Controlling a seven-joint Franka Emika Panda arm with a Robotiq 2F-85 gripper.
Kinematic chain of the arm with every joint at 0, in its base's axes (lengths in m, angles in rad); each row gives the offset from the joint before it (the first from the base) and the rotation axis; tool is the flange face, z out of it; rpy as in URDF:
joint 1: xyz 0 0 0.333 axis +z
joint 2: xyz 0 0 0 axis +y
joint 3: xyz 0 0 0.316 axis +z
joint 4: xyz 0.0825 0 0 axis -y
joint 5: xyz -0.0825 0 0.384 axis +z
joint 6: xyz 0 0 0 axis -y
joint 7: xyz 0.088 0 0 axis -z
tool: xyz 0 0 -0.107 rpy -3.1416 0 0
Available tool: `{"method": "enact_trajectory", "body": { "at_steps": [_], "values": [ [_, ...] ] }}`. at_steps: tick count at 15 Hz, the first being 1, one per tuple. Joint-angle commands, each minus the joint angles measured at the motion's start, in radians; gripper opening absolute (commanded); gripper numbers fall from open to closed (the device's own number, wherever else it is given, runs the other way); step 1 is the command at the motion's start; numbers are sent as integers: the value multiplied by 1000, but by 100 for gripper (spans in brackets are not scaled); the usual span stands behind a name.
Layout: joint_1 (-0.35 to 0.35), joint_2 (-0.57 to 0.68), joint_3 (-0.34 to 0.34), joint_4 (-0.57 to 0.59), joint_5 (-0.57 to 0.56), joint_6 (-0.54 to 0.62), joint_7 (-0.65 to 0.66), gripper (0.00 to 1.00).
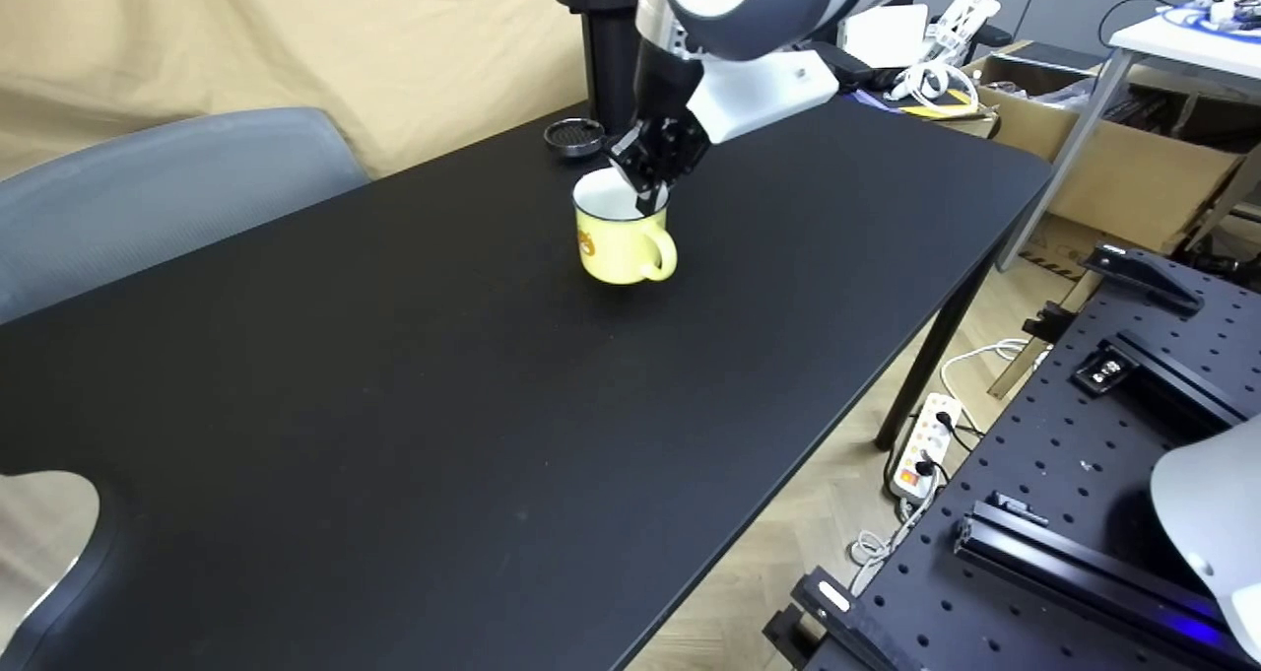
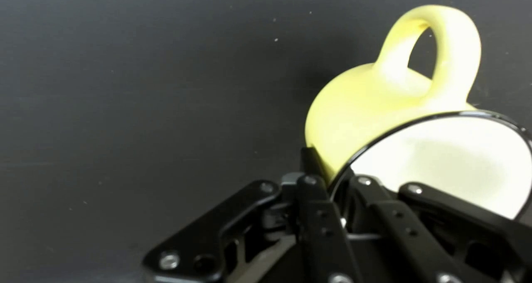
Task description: Move the yellow mug to the right side of the table
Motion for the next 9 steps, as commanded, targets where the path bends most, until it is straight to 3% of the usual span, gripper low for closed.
{"method": "enact_trajectory", "body": {
  "at_steps": [1, 9],
  "values": [
    [-34, -23, 10, -85, 44, 110, 18, 2],
    [-46, 12, 6, -108, 43, 152, 25, 2]
  ]
}}
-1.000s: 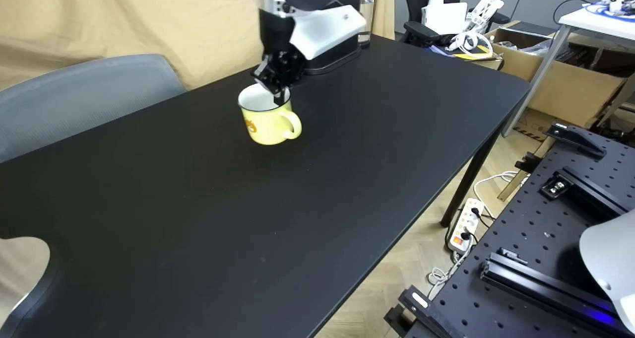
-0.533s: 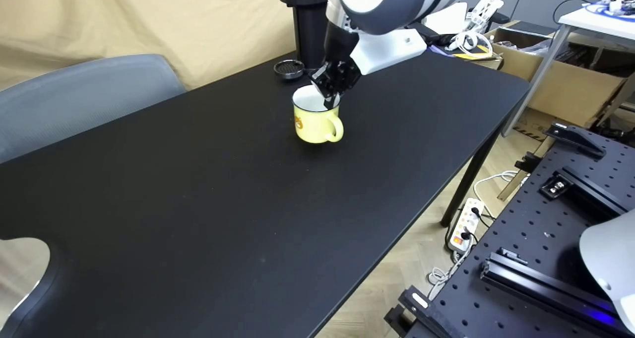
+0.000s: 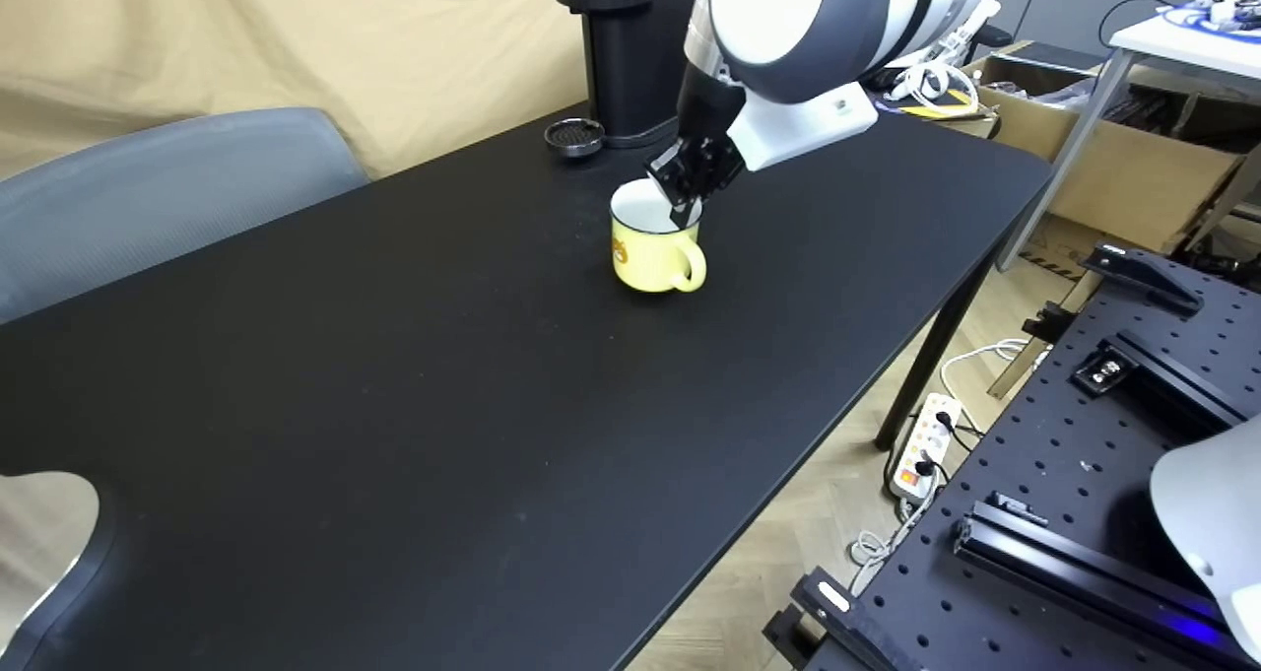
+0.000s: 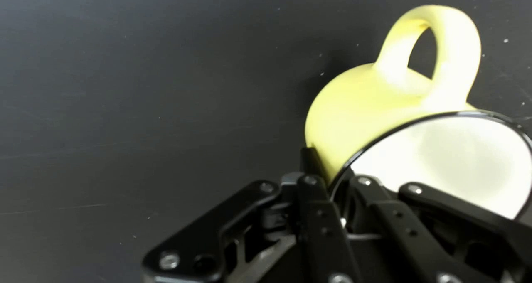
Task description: Move the yellow mug to the right side of the table
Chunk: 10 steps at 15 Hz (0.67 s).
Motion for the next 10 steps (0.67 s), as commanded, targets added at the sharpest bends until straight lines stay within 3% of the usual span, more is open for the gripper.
{"method": "enact_trajectory", "body": {
  "at_steps": [1, 5, 7, 10],
  "values": [
    [-11, 3, 13, -26, 12, 33, 23, 2],
    [-16, 20, 15, -24, 14, 33, 23, 2],
    [-17, 19, 16, -22, 14, 24, 23, 36],
    [-5, 4, 7, -26, 9, 27, 25, 56]
  ]
}}
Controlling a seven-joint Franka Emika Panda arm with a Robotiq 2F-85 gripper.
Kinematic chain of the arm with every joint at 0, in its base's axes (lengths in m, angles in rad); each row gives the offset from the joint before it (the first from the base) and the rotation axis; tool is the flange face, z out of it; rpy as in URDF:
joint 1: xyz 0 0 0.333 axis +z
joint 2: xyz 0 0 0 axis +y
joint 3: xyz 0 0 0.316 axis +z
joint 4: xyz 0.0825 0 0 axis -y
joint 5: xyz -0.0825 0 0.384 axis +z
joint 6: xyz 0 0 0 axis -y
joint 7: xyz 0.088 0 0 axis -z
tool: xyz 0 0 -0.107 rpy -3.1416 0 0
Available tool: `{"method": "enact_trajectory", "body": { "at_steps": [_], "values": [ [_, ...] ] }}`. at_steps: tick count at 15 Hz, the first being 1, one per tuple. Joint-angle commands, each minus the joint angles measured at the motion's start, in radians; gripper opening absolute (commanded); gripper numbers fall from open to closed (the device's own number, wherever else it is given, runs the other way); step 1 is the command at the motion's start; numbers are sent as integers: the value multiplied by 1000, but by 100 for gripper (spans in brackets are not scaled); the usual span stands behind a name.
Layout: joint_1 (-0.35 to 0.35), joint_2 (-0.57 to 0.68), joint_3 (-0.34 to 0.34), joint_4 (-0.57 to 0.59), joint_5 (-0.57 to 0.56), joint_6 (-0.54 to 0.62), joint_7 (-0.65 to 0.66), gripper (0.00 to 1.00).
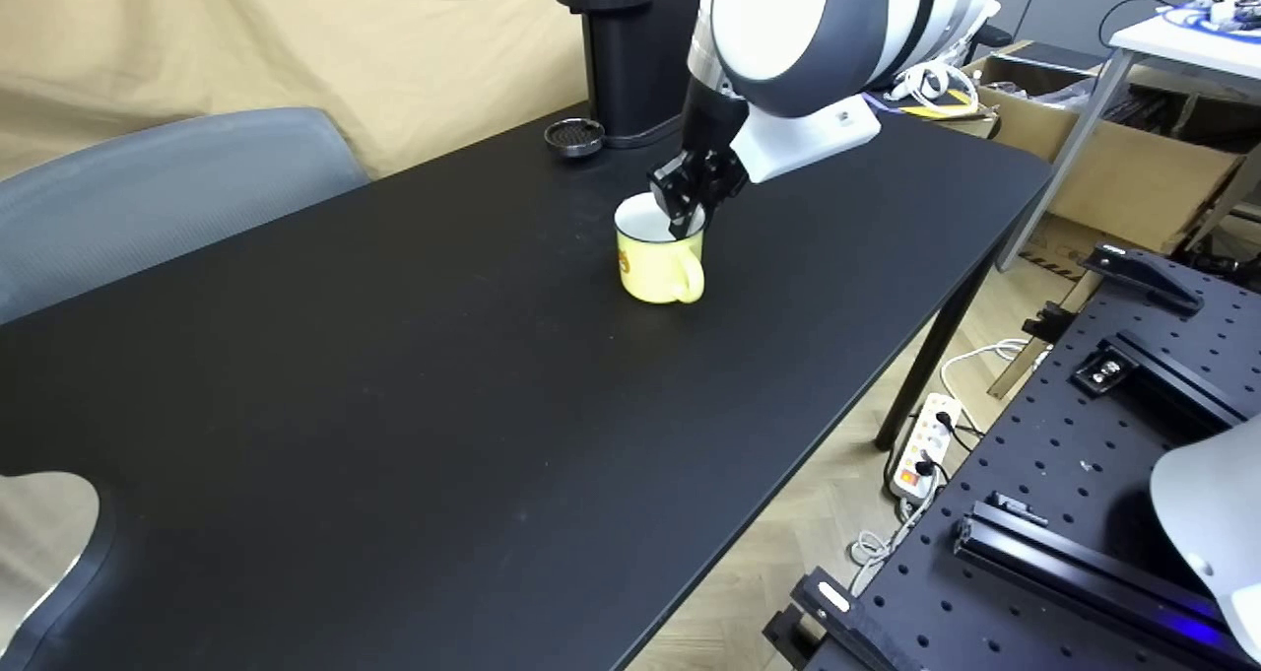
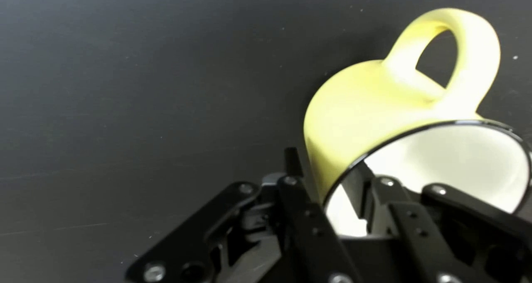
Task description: Move the yellow mug to the right side of the table
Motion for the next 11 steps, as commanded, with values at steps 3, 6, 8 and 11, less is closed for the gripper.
{"method": "enact_trajectory", "body": {
  "at_steps": [3, 6, 8, 11],
  "values": [
    [12, -64, 1, -33, 2, 4, 27, 76],
    [41, -118, -22, -42, -27, -6, 14, 96],
    [52, -156, -23, -42, -37, -37, 13, 100],
    [36, -200, 25, -31, -17, -95, 3, 100]
  ]
}}
